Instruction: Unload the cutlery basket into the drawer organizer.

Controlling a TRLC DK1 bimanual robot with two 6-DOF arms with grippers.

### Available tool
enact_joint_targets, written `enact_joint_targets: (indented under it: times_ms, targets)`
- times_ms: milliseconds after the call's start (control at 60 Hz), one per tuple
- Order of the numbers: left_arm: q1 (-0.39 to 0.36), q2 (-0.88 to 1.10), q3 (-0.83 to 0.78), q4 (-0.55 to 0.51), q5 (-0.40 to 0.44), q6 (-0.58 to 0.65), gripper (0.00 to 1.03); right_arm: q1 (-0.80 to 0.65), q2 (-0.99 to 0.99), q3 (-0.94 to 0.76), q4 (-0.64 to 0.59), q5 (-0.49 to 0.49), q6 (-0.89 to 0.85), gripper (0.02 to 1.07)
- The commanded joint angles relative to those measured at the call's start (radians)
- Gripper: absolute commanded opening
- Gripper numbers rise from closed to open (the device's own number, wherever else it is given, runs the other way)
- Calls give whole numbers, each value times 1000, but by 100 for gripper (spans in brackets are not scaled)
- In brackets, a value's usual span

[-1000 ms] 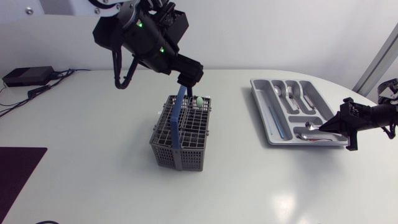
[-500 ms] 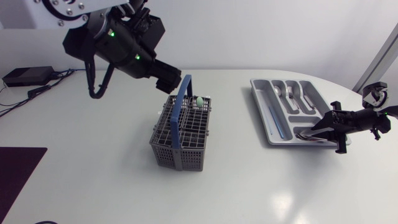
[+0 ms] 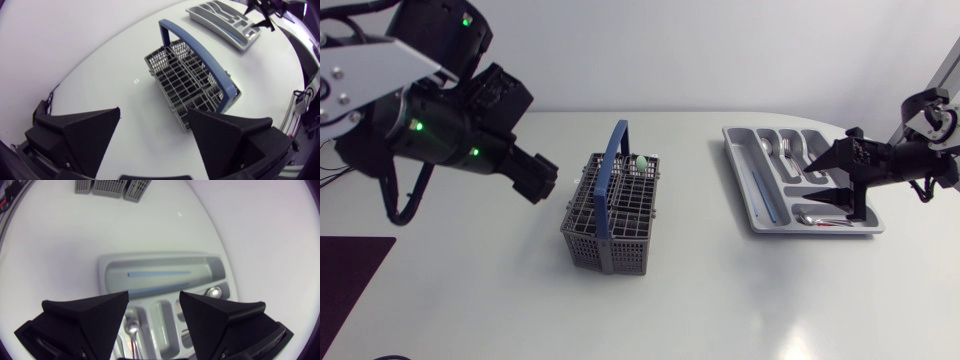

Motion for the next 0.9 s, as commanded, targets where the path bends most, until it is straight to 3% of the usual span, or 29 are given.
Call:
enact_joint_targets:
  times_ms: [0,150,317,450,633,700,883]
  targets:
    - [-20,-46,-103,14,2,52,98,77,-28,-29,-13,-25,144,86]
    - [-45,-120,-230,57,0,118,98,221,-20,-15,61,-34,367,86]
    - [-69,-135,-338,92,0,166,98,356,57,22,223,-18,629,86]
    - [-74,-130,-399,170,0,187,98,438,169,123,239,11,758,86]
    - [-72,-75,-464,284,0,219,88,494,301,266,251,41,893,85]
    - [-75,-54,-476,310,0,228,81,507,348,324,248,44,936,78]
    - [-77,15,-516,428,0,241,54,545,466,496,208,44,1029,37]
